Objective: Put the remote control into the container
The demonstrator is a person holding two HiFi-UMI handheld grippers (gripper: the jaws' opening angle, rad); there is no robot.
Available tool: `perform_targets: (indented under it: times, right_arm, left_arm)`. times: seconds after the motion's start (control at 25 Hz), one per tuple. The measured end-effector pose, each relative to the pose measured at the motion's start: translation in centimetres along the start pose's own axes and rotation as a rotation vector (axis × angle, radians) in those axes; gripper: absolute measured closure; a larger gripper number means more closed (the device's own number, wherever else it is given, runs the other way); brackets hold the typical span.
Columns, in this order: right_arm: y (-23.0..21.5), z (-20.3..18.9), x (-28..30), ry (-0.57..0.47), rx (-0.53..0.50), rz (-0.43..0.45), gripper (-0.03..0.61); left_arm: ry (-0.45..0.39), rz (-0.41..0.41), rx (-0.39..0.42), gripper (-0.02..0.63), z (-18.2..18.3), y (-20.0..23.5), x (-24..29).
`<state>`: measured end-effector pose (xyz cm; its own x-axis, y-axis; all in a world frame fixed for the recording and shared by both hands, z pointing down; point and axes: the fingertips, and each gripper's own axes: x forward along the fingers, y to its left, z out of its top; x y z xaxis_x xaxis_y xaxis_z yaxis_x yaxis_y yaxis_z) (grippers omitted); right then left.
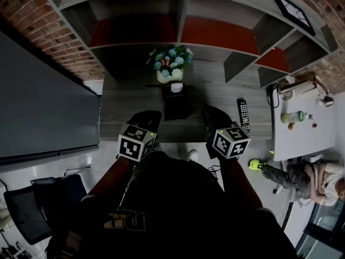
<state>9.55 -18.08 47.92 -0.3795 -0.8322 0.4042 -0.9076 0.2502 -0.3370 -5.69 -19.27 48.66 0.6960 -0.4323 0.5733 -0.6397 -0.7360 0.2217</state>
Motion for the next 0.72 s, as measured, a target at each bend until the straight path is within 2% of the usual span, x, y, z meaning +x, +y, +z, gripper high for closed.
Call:
perform_targets:
  times: [0.16, 0.28, 0.52, 0.72]
  right_arm:
    - [0.3, 0.3, -2.9, -0.027, -0.009, -0.006, 0.571]
    - [0.5, -0.1, -4.4, -0.03, -0.029, -0.01, 0.571]
    - [-0.6, -2.6, -6.8, -0.021, 0.019, -0.037, 0.572]
    - [-1.7, -3.5, -8.8, -0.026, 0.052, -0.039, 0.571]
  left_arm:
    - [0.011, -0.065, -0.012, 0.607, -0.2, -2.4, 0.8]
    - [0.011, -0.101, 0.027, 0.607, 0.2, -4.5, 1.3]
    - [0.005, -0.163, 0.067, 0.607, 1.3, -8.4, 2.6]
    - [0.032, -0.179, 0.113, 0.609, 0.5, -10.3, 4.2]
